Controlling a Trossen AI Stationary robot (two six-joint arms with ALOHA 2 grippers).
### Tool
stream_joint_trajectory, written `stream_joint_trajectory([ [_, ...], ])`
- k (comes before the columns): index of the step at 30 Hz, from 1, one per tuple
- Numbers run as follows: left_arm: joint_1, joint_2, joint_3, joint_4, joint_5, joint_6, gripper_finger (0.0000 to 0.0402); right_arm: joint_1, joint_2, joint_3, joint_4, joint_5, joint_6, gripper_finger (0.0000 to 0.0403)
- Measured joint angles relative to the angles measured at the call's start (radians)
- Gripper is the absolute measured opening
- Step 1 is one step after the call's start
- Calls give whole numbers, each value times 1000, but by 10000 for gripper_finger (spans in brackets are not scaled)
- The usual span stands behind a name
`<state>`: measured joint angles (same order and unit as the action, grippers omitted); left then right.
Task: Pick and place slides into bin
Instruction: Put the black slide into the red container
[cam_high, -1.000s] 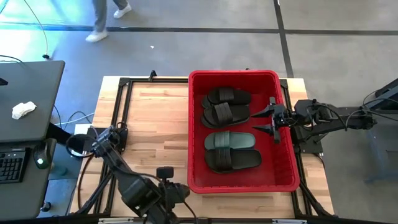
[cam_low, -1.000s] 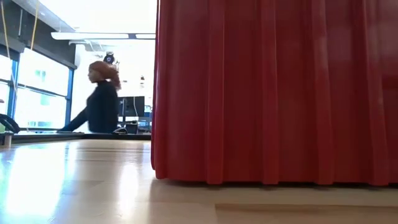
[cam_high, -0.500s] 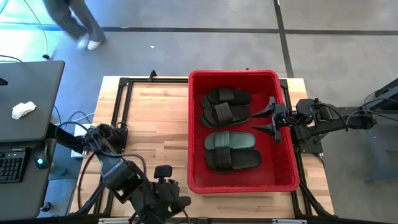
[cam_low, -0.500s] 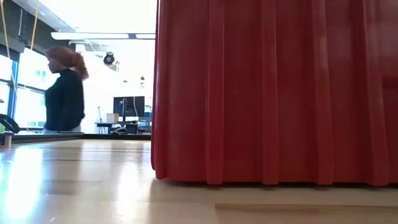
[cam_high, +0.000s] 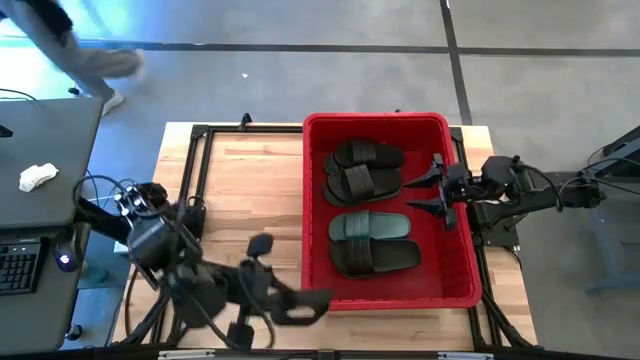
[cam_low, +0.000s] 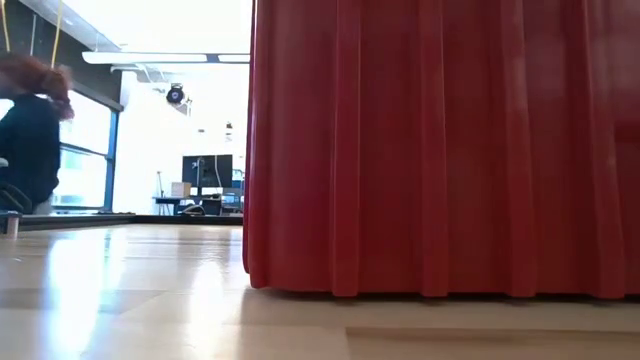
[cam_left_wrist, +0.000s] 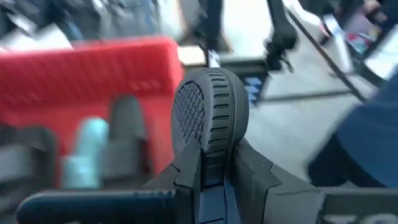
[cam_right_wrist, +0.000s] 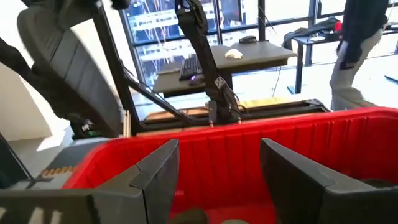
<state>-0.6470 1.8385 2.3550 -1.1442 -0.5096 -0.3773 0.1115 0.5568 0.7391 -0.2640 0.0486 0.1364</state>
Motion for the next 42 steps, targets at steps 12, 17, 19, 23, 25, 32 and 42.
stream_joint_trajectory([
  [12,84,-109,0,174,-290,389,52,0,67,0,151,-26,21,213],
  [17,163,-127,0,356,-324,611,52,0,190,0,289,-46,-32,213],
  [19,201,-129,0,441,-306,699,52,-2,235,0,352,-44,-66,213],
  [23,286,-130,0,533,-203,773,52,-59,300,0,515,-56,-92,213],
  [25,335,-130,0,536,-122,758,52,-113,324,0,587,-94,-92,213],
  [32,464,-130,0,535,75,704,52,-333,372,-4,689,-407,13,213],
  [42,529,-130,0,536,156,686,51,-349,425,-3,803,-460,47,213],
])
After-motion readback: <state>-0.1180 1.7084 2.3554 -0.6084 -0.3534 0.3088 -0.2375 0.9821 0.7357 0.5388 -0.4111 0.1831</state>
